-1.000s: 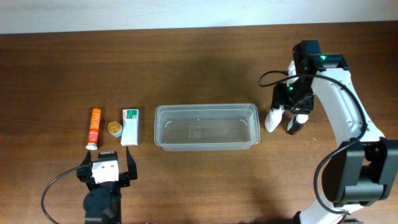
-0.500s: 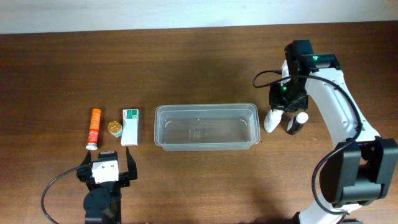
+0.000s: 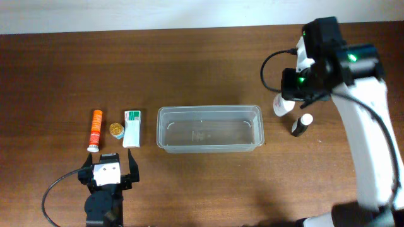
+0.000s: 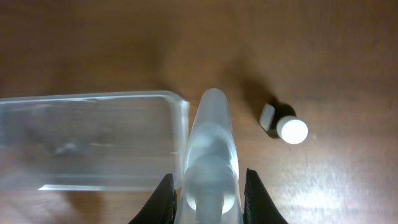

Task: Pack container
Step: 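Carry the white bottle into the container's right end and release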

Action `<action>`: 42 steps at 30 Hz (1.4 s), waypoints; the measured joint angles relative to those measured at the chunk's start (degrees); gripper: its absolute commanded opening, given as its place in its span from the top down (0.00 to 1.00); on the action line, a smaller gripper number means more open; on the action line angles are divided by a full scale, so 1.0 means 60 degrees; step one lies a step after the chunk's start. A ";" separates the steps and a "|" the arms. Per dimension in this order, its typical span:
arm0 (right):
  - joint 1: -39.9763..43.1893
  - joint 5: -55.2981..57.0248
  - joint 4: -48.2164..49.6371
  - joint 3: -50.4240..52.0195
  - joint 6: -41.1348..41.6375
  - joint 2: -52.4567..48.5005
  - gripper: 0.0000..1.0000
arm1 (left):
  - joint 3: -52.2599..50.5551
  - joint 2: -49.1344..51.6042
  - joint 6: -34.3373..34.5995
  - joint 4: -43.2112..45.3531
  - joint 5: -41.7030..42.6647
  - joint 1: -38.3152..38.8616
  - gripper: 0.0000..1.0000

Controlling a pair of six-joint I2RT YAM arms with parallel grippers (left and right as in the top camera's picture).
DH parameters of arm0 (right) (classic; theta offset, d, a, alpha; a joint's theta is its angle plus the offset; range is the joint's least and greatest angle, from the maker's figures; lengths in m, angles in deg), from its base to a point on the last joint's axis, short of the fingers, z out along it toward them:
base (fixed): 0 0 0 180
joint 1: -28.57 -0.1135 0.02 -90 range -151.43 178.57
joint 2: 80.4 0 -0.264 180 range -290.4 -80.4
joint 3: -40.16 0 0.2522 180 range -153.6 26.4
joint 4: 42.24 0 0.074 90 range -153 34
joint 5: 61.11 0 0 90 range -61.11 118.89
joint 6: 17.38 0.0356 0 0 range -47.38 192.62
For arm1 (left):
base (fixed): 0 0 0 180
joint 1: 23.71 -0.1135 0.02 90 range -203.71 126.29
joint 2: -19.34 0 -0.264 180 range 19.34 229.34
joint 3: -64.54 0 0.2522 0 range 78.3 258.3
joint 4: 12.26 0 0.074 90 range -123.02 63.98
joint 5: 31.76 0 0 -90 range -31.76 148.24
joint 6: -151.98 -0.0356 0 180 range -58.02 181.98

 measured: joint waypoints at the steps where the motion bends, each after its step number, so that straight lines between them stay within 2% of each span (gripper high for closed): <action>1: -0.0189 -0.0044 -0.0069 -0.0098 0.0025 0.0302 0.96 | 0.0000 0.0000 0.0000 0.0000 0.0000 0.0000 0.00; 7: -0.1173 -0.0215 -0.0412 -0.0015 0.0725 0.0612 0.96 | 0.0000 0.0000 0.0000 -0.0004 0.0000 0.0000 0.00; 15: -0.2226 -0.0240 0.1151 0.1829 0.1643 0.0080 0.96 | 0.0000 0.0000 0.0000 0.0000 0.0000 0.0000 0.00; 19: -0.2211 -0.0240 0.2499 0.3264 0.1898 -0.0007 0.96 | 0.0000 0.0000 0.0000 0.0000 0.0000 0.0000 0.00; 25: -0.2040 -0.0211 0.3690 0.4524 0.1956 -0.0080 0.93 | 0.0000 0.0000 0.0000 0.0000 0.0000 0.0000 0.00; 35: -0.2025 0.0568 0.4291 0.4903 0.1956 -0.0084 0.91 | 0.0000 0.0000 -0.0004 0.0000 -0.0004 0.0000 0.00; 38: -0.2025 0.0736 0.4302 0.4903 0.1956 -0.0084 0.85 | 0.0000 0.0000 0.0000 0.0000 0.0000 0.0000 0.00; 42: -0.2025 0.0812 0.4324 0.4903 0.1953 -0.0084 0.85 | 0.0000 0.0000 0.0000 0.0000 0.0000 0.0000 0.00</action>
